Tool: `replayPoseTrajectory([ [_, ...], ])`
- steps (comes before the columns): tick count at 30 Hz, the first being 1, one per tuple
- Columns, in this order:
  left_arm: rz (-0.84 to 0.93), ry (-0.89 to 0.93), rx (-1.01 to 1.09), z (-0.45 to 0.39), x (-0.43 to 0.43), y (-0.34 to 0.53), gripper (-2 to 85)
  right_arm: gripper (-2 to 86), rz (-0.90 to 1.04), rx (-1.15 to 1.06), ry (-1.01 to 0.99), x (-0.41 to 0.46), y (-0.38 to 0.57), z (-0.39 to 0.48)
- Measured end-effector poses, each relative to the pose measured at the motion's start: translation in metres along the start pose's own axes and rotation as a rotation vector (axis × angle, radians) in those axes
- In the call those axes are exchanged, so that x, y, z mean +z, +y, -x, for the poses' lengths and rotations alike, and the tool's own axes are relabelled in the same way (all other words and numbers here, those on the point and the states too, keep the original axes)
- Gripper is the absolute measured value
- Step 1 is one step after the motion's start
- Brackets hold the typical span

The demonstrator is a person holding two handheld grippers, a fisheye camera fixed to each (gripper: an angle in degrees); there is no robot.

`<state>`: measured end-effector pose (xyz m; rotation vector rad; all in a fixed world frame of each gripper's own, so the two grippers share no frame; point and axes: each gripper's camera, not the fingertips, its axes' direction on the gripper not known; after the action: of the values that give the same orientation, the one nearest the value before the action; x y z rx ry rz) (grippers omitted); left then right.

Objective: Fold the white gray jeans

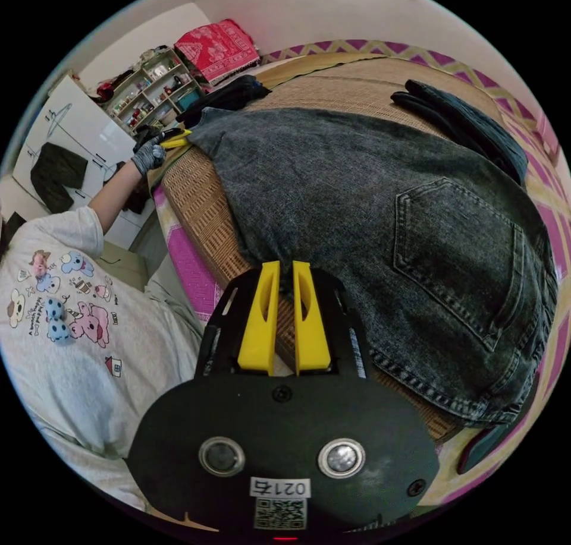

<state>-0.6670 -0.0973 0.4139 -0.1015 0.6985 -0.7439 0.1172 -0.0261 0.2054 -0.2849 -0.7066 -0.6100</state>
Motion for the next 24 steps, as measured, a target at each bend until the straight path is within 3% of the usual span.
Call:
replayPoseTrajectory([
  [7,-0.102,0.103,0.079,-0.033,0.001,0.015,3.4,6.4,-0.134,0.123,-0.171,-0.025,0.037,-0.031],
  [13,-0.182,0.063,0.534,-0.211,-0.029,0.077,2.6,6.2,-0.351,0.233,-0.156,-0.082,0.108,-0.050],
  [17,-0.181,0.078,0.888,-0.362,0.002,0.180,2.7,6.0,-0.420,0.263,-0.107,-0.098,0.143,-0.050],
  [22,0.012,0.134,1.116,-0.472,0.120,0.310,3.2,6.1,-0.448,0.284,-0.087,-0.102,0.185,-0.050],
  [24,0.203,0.108,1.141,-0.490,0.208,0.369,3.3,6.1,-0.448,0.294,-0.075,-0.101,0.198,-0.051],
])
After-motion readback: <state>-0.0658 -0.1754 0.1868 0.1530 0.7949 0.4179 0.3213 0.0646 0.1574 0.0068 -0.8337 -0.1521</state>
